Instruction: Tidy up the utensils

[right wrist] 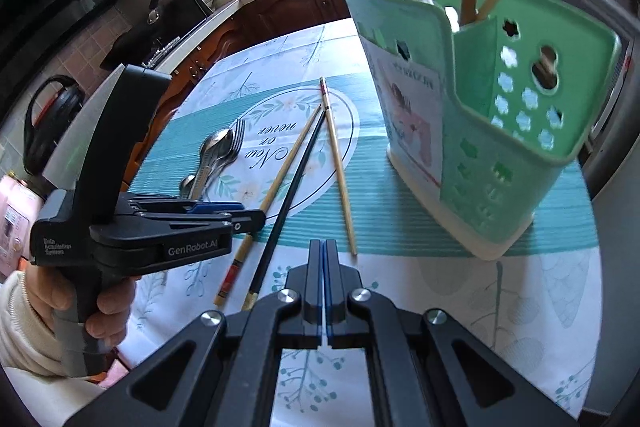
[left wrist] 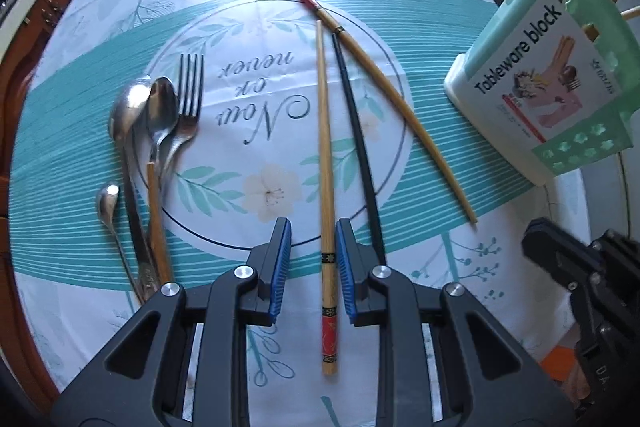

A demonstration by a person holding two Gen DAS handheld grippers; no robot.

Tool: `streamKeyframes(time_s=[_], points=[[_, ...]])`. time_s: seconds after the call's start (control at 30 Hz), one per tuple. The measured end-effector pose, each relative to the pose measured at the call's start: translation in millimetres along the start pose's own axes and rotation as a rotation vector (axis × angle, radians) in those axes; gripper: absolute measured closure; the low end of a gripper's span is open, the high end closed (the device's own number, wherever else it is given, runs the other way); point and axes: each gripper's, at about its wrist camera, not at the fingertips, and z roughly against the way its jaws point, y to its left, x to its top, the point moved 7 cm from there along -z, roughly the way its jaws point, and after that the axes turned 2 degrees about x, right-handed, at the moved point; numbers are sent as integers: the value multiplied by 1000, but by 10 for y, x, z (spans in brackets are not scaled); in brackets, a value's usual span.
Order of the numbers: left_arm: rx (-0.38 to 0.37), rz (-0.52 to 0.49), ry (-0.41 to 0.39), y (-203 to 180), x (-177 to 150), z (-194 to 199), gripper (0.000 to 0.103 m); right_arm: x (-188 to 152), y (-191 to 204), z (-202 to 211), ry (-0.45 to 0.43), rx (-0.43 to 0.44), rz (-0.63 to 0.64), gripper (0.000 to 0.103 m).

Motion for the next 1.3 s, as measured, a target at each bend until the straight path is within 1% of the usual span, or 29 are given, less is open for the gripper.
streamKeyframes(time_s=[0.03, 0.1, 0.13, 0.2, 0.3, 0.37, 0.47, 0.63, 0.73, 0.87, 0.93, 0.97, 1.0, 1.03, 1.1, 1.13, 1.17, 1.3], points=[[3, -3, 0, -10, 6, -8, 83, 21, 14, -18, 3, -17, 23, 102], [-1, 1, 3, -10, 15, -15, 84, 45, 35, -66, 13, -45, 62, 92], [-5, 7, 4, -10, 21, -19, 85, 61, 47, -100, 17, -60, 81, 90], [6, 35, 8, 56, 25, -26, 98, 84, 54, -164, 26, -81, 105, 89], [-40, 76, 18, 159, -4, -22, 98, 144, 62, -263, 33, -115, 131, 89], [-37, 75, 17, 188, -37, -18, 98, 196, 52, -339, 45, -137, 141, 89], [-28, 72, 14, 222, -104, -4, 98, 301, 44, -450, 67, -147, 139, 89], [-56, 101, 21, 296, -215, 32, 98, 508, 74, -644, 102, -181, 159, 89], [-71, 115, 22, 387, -271, 50, 98, 603, 41, -781, 138, -208, 153, 89], [-86, 128, 25, 480, -343, 80, 98, 618, 22, -944, 184, -237, 172, 89], [-97, 133, 26, 504, -345, 63, 98, 576, 39, -1018, 210, -262, 212, 89], [-106, 137, 26, 526, -365, 70, 98, 574, 60, -1023, 192, -262, 229, 90], [-113, 141, 26, 547, -383, 79, 98, 560, 83, -1038, 191, -257, 246, 95], [-118, 145, 27, 576, -416, 98, 98, 547, 102, -1045, 194, -252, 259, 97], [-129, 152, 28, 615, -454, 114, 98, 514, 111, -1055, 186, -256, 275, 97], [-131, 153, 29, 636, -479, 128, 98, 500, 117, -1039, 178, -243, 274, 97], [-132, 153, 29, 648, -494, 136, 98, 492, 135, -986, 160, -226, 270, 97], [-141, 155, 28, 719, -580, 188, 98, 491, 223, -778, 114, -202, 289, 97]])
